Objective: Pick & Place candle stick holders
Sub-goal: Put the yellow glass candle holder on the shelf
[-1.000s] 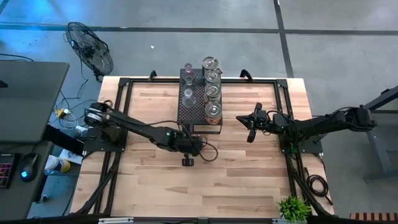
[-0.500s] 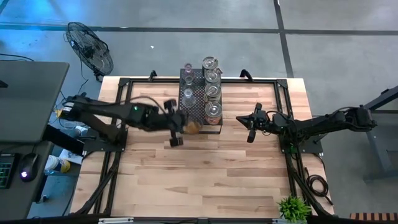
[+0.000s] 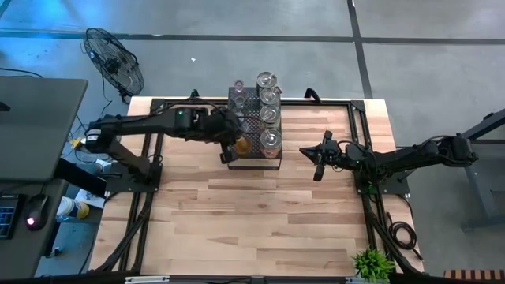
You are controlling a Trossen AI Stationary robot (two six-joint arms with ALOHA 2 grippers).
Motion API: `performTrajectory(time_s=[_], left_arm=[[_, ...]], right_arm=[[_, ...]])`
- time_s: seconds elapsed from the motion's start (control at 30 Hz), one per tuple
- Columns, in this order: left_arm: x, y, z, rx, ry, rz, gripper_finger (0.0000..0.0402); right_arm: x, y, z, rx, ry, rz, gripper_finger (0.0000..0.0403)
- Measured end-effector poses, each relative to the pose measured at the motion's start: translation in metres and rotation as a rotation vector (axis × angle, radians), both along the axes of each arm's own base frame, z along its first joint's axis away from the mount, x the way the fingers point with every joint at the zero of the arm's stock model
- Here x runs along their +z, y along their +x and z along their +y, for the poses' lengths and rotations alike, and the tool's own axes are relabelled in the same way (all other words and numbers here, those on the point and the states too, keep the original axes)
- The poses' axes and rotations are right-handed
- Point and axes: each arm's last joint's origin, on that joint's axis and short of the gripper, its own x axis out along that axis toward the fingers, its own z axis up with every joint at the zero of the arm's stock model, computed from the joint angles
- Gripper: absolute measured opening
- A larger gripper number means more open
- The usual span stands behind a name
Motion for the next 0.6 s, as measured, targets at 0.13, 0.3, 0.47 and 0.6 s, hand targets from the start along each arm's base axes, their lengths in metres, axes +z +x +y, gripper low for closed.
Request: performTrajectory(time_s=[0.13,0.3,0.47,0.6], left_arm=[[-0.01,0.007,0.0,-0.008,-0.005,0.052,0.0012],[-0.015,0.011,0.002,0.008,0.029,0.074,0.0012],[-0.015,0.01,0.002,0.009,0.037,0.082,0.0012],[-0.015,0.011,0.002,0.007,0.034,0.078,0.0019]], right_arm=[[0.0,0.0,0.0,0.0,-0.008,0.007,0.0001],[-0.001,0.0,0.0,0.001,-0.009,0.014,0.0002],[-0.001,0.0,0.0,0.001,-0.012,0.015,0.0002],[-0.001,0.0,0.0,0.002,-0.014,0.016,0.0001]])
